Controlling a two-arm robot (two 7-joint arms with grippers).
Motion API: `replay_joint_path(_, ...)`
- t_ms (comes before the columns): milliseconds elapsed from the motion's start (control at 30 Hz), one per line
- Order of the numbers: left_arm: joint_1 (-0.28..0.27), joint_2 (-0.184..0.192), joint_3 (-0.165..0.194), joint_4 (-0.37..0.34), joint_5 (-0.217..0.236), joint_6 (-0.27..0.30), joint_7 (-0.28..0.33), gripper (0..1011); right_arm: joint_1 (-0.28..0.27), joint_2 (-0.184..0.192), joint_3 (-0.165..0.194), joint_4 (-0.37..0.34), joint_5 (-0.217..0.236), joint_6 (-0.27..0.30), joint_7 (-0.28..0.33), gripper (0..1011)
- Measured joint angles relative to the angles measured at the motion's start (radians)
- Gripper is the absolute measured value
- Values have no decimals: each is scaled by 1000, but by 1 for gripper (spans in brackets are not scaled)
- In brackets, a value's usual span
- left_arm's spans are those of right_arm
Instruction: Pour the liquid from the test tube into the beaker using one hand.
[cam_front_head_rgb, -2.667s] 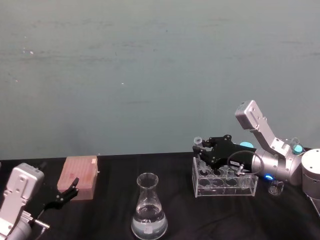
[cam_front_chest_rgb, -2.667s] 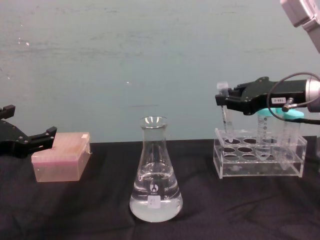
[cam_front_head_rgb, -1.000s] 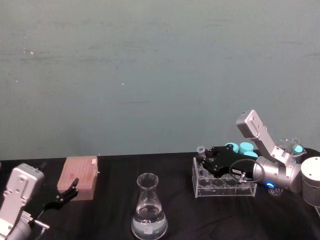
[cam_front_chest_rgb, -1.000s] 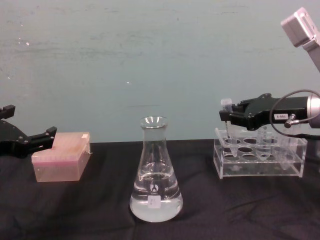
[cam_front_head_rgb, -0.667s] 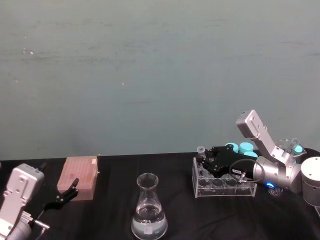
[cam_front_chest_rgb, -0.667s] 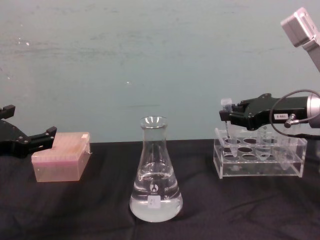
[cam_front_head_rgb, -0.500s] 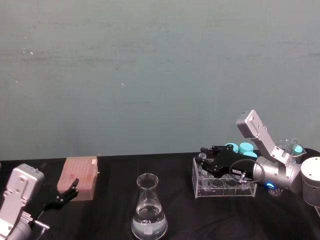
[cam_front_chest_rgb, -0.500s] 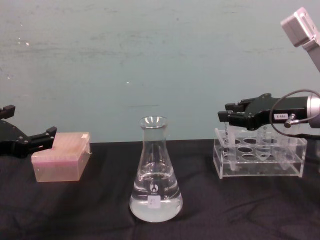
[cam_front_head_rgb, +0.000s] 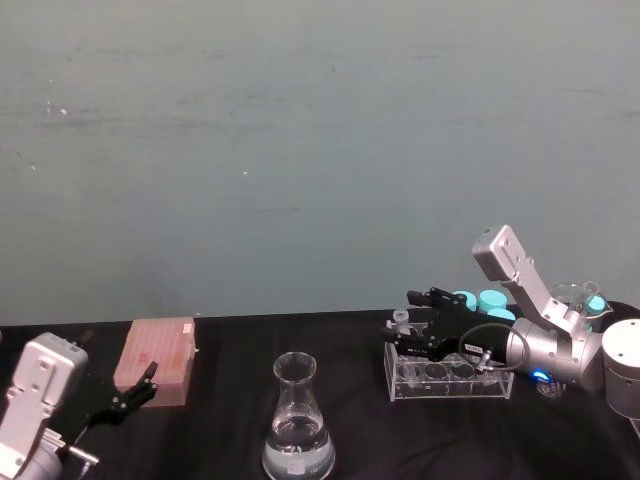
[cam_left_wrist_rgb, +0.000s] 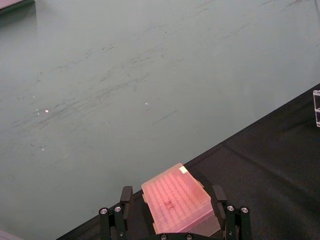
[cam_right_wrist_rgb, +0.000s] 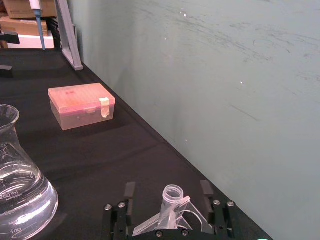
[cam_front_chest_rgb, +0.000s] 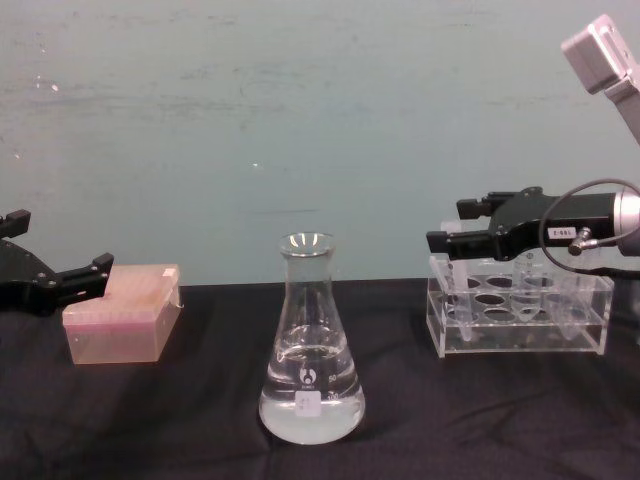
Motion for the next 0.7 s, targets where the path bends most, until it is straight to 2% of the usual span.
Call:
replay_joint_path(33,0,0,0,0,0,0,0,1000,0,0,0,0,0,0,0,838)
replay_joint_path(300,0,0,0,0,0,0,0,1000,0,0,0,0,0,0,0,1003)
replay_joint_path(700,0,0,0,0,0,0,0,1000,0,0,0,0,0,0,0,1003)
